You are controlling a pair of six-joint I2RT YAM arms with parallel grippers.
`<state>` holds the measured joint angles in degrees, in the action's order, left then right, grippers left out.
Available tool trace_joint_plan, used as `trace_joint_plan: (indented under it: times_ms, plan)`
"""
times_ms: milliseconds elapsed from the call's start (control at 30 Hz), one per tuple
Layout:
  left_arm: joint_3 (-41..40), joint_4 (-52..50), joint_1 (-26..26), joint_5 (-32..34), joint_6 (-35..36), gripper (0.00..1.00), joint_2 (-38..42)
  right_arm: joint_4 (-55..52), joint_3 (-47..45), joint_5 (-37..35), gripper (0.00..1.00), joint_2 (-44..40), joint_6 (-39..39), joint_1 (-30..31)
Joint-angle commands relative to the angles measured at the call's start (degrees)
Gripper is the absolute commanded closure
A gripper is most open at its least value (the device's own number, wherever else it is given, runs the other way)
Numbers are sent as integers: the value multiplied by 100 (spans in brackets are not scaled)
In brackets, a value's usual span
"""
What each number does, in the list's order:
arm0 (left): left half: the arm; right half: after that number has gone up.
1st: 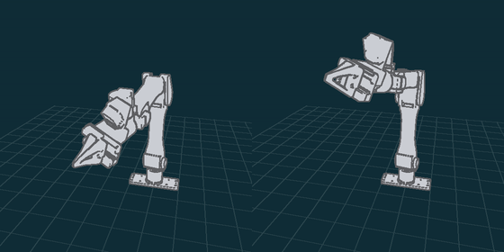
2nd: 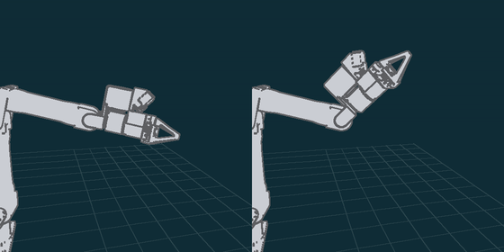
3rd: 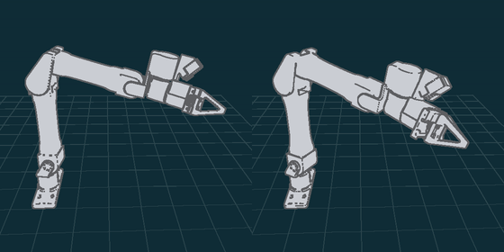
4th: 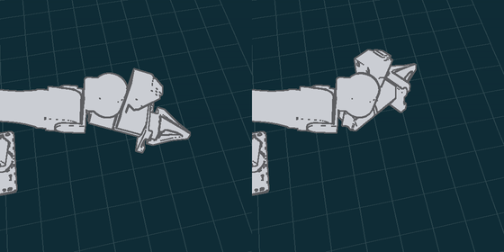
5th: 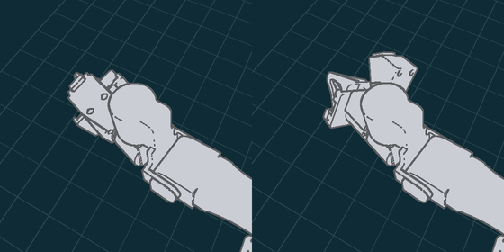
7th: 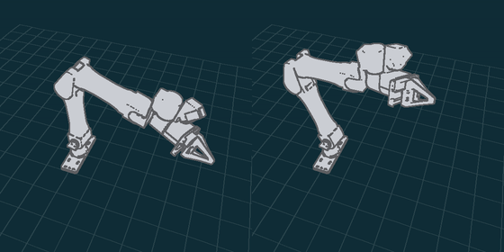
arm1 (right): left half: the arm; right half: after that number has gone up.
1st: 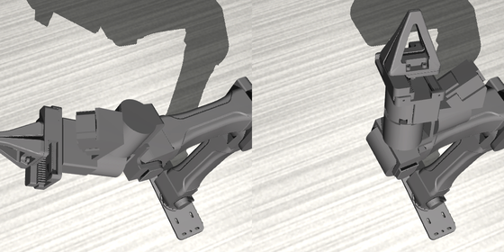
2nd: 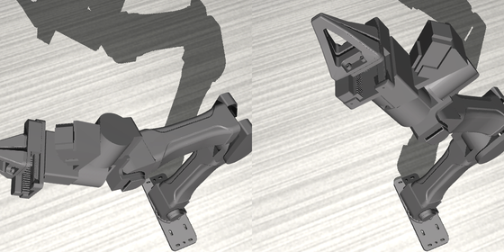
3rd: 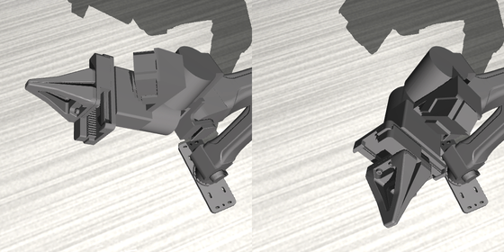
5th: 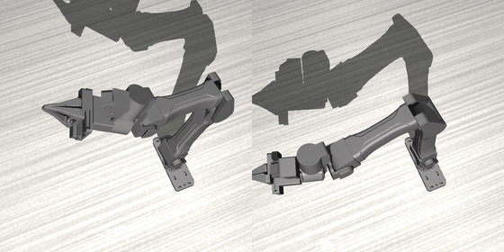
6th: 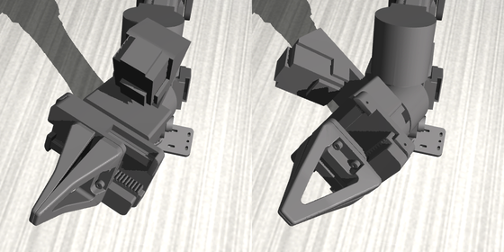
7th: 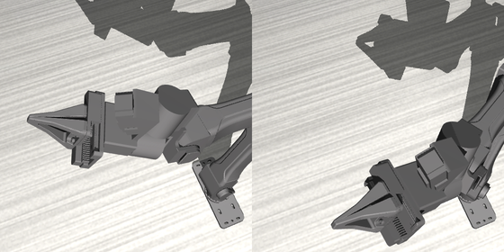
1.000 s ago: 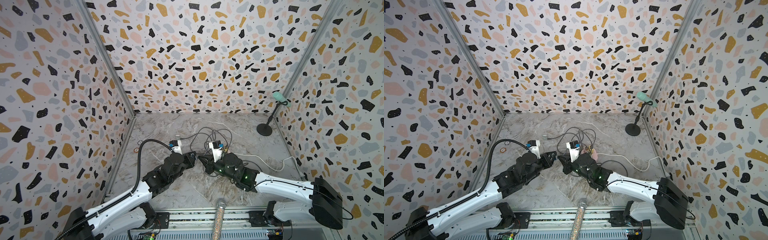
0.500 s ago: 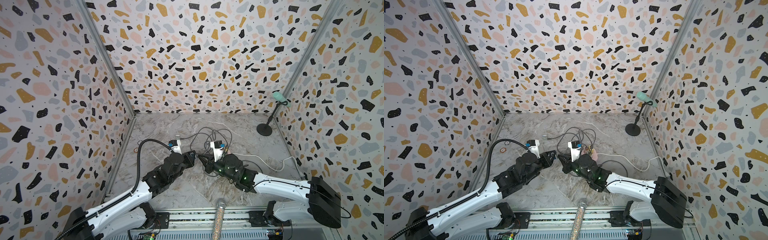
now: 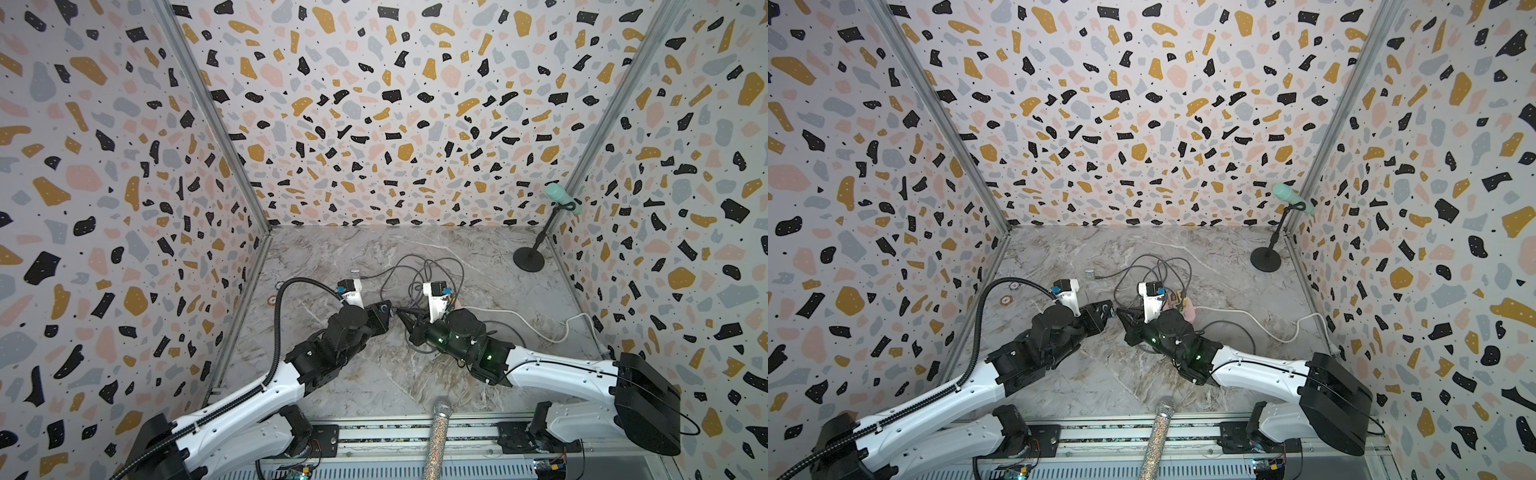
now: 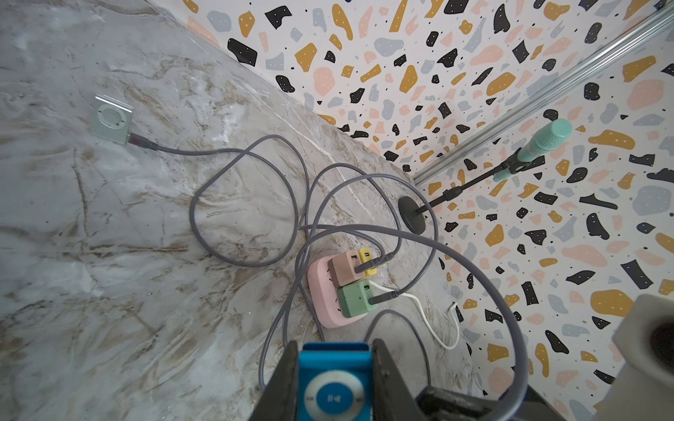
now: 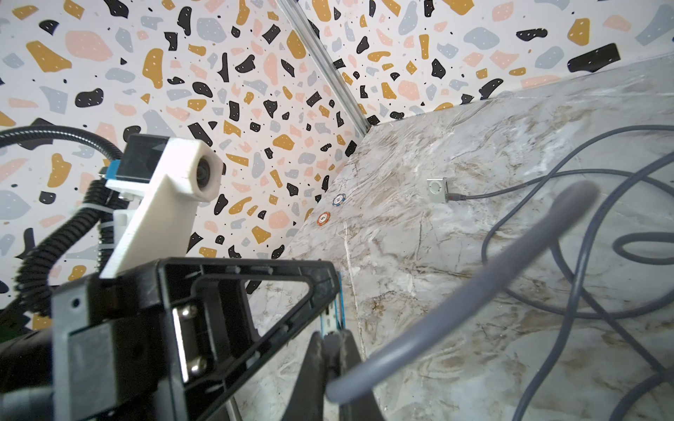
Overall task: Charge mp3
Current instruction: Insert the charging cable into the MP3 player.
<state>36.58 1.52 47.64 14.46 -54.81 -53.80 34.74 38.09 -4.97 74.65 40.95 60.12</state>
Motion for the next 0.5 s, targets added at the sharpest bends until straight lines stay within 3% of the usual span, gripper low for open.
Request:
trace_joint_plan:
  times_ms: [0, 133, 467]
  plan:
    - [273, 1953, 193, -961, -102, 86, 198, -596, -258, 397, 100, 360, 235, 108]
    - [248, 2157, 198, -1320, -109, 86, 109, -331, -257, 580, 100, 342, -34, 106]
    - [301, 1896, 193, -1308, -84, 86, 244, -713, -271, 557, 100, 126, -905, 105]
